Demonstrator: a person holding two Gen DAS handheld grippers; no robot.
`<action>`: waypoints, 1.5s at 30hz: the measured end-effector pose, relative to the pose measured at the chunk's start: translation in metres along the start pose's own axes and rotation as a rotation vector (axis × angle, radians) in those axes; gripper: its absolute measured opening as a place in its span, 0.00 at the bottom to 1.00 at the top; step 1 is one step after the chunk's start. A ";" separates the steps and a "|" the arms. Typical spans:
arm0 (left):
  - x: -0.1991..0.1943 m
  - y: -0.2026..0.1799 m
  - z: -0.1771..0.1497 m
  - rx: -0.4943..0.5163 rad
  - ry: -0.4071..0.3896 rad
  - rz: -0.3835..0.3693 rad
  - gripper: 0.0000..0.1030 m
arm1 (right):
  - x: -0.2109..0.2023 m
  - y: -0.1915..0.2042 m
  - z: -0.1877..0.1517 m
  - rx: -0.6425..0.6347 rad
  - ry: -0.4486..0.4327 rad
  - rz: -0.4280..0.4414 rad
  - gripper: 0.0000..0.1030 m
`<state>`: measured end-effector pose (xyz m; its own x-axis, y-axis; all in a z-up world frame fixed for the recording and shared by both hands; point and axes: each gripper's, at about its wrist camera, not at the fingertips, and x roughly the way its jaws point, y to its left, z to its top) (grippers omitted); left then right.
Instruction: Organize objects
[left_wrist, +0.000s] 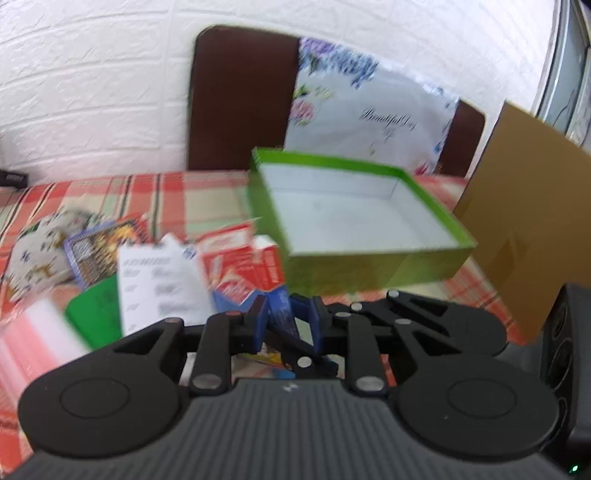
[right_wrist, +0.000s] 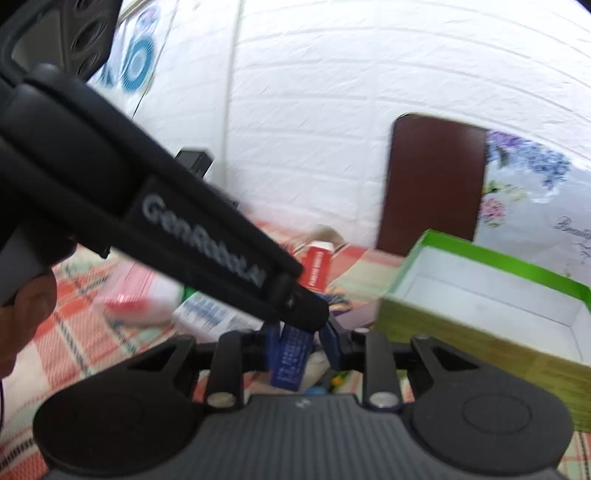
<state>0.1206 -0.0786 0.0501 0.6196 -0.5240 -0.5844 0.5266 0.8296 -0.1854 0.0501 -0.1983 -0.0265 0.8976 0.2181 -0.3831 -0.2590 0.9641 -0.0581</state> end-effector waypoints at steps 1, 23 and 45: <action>0.001 -0.006 0.005 0.014 -0.009 -0.010 0.24 | -0.005 -0.005 0.002 0.003 -0.018 -0.017 0.22; 0.056 0.005 0.023 -0.269 0.193 -0.080 0.50 | -0.013 -0.063 -0.007 0.131 0.079 0.048 0.18; 0.096 -0.036 0.069 -0.121 0.068 -0.078 0.57 | -0.012 -0.082 0.006 -0.135 -0.143 -0.316 0.34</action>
<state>0.2014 -0.1723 0.0546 0.5366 -0.5770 -0.6158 0.4952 0.8062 -0.3238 0.0629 -0.2787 -0.0117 0.9790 -0.0596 -0.1948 0.0031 0.9606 -0.2779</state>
